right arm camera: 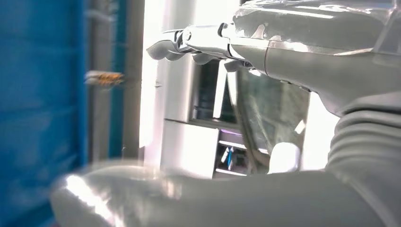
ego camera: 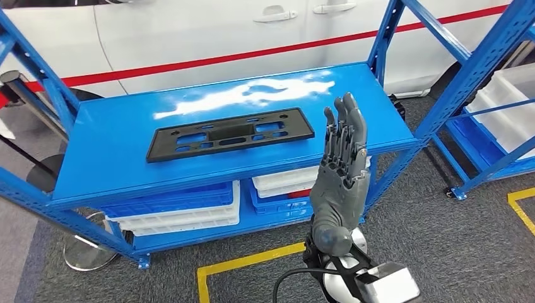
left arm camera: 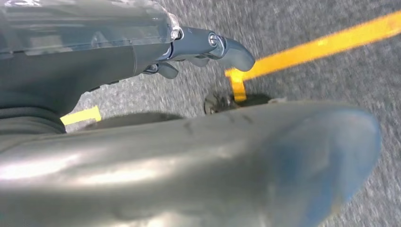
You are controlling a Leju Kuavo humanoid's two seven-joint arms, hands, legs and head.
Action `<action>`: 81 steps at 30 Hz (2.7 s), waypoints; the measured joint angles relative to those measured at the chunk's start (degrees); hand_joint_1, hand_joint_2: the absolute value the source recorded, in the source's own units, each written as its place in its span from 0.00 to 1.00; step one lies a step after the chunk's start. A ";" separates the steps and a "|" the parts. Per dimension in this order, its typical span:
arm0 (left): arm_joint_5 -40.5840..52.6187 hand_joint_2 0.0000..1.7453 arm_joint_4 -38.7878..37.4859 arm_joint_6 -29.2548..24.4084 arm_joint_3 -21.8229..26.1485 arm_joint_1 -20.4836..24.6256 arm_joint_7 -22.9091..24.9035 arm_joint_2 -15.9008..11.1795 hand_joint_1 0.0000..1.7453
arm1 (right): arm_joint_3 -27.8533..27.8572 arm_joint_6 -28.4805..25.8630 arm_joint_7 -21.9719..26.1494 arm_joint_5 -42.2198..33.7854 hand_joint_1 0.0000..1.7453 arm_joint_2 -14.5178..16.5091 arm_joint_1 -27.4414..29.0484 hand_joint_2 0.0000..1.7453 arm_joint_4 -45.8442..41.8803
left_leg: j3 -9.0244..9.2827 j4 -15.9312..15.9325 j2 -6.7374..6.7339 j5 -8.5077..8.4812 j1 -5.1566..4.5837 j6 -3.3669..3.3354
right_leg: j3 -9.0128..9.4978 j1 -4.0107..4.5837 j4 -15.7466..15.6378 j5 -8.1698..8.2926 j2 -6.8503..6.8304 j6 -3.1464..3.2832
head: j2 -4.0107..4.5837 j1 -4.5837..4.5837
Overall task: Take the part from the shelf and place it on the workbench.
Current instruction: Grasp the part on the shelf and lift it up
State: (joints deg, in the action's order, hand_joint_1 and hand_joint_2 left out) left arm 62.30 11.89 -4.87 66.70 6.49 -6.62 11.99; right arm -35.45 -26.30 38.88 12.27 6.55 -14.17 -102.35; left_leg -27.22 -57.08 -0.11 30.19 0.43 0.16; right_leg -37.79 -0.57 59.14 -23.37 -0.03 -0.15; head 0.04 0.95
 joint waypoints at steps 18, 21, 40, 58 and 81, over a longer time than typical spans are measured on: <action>0.25 0.00 0.00 0.13 0.10 -0.44 -0.23 -0.11 0.00 | 0.54 1.53 0.69 -0.91 0.00 0.61 0.88 0.00 0.76 | -6.27 -0.54 0.03 -5.91 -0.55 -1.76 | 8.50 0.63 1.81 -7.00 0.68 0.10 | 0.00 -0.12; 0.28 0.00 0.00 0.03 0.10 -0.12 -0.21 -0.09 0.00 | 0.85 1.80 0.73 -1.23 0.00 0.54 1.05 0.00 0.74 | -5.13 -0.02 0.06 -5.35 -0.40 -2.26 | 3.00 0.24 10.43 -10.32 0.58 -0.81 | 0.00 -0.30; 0.92 0.00 -0.08 -0.78 0.05 -0.19 0.13 0.21 0.00 | 1.36 5.00 -0.60 -2.28 0.00 -0.20 1.45 1.00 2.27 | -10.07 -14.36 0.26 2.86 -0.03 0.70 | 2.93 0.29 -0.17 -1.81 0.21 1.91 | 0.00 -0.27; 1.37 0.00 -0.16 0.06 -0.10 -0.33 0.04 0.66 0.00 | -5.31 9.99 -5.75 3.49 0.00 -3.25 1.37 1.00 13.21 | -4.68 -0.44 0.41 -4.24 -0.43 -1.47 | 2.05 -0.15 2.64 -2.65 0.09 -0.81 | 0.01 -0.40; 0.67 0.00 -0.28 -0.62 -0.06 -0.50 1.63 0.82 0.00 | -6.13 10.84 -7.51 5.30 0.00 -3.67 1.18 1.00 15.73 | -4.59 -0.10 0.32 -4.49 -0.01 -1.78 | 0.88 0.00 5.83 -6.13 0.08 -1.02 | 0.00 -0.39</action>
State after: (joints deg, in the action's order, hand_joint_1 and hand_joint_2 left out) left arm 62.98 11.61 -5.49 66.64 5.99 -4.99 12.81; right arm -41.58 -15.46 31.36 17.56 2.88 -12.99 -86.62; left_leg -31.80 -57.18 0.20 25.69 0.42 -1.61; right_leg -36.91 -0.58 64.97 -29.50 0.06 -1.17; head 0.04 0.56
